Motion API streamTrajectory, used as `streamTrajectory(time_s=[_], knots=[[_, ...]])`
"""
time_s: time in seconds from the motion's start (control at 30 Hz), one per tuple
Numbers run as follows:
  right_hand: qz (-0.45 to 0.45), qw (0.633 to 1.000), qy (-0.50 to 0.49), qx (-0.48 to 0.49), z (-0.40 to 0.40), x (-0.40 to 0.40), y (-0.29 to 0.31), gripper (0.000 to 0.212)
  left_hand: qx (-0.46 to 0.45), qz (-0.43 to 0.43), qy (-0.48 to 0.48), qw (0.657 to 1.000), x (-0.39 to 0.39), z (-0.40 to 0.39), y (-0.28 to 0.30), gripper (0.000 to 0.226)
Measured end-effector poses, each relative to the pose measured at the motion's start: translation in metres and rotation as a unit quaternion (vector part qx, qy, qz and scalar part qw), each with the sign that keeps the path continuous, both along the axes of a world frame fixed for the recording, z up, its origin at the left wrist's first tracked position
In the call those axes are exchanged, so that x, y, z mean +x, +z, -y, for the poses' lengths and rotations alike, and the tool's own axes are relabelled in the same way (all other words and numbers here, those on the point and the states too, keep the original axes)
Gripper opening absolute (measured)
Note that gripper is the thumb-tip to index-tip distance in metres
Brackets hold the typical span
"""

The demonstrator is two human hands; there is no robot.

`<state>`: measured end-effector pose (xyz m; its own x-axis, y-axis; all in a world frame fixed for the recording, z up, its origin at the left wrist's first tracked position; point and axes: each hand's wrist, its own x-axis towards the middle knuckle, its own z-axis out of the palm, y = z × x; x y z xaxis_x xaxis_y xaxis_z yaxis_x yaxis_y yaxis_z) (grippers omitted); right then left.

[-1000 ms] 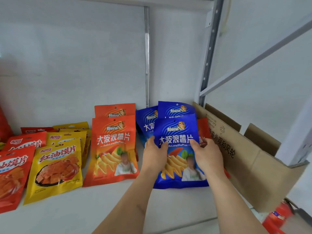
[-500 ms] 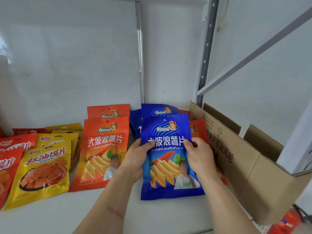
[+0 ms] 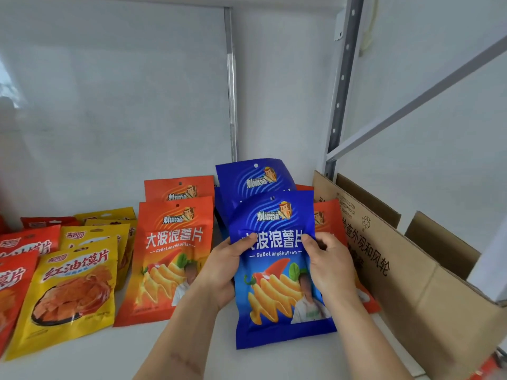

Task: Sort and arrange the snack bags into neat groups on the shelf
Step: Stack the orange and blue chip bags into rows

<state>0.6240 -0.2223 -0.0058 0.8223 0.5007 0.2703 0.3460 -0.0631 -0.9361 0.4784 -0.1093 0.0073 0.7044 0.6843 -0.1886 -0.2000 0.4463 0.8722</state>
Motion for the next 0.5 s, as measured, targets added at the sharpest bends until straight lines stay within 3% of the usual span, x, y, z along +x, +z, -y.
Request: streamTrajectory(time_s=[0.13, 0.3, 0.5], knots=[[0.037, 0.999, -0.030, 0.008, -0.009, -0.006, 0.009, 0.016, 0.013, -0.014, 0.019, 1.000, -0.005, -0.011, 0.000, 0.034], [-0.008, 0.998, 0.054, 0.008, -0.015, -0.010, 0.011, 0.023, 0.043, -0.021, 0.025, 0.999, -0.016, -0.018, 0.007, 0.029], [-0.042, 0.997, 0.054, 0.030, -0.021, -0.022, 0.018, 0.029, 0.069, -0.034, 0.088, 0.993, -0.033, -0.028, 0.008, 0.038]])
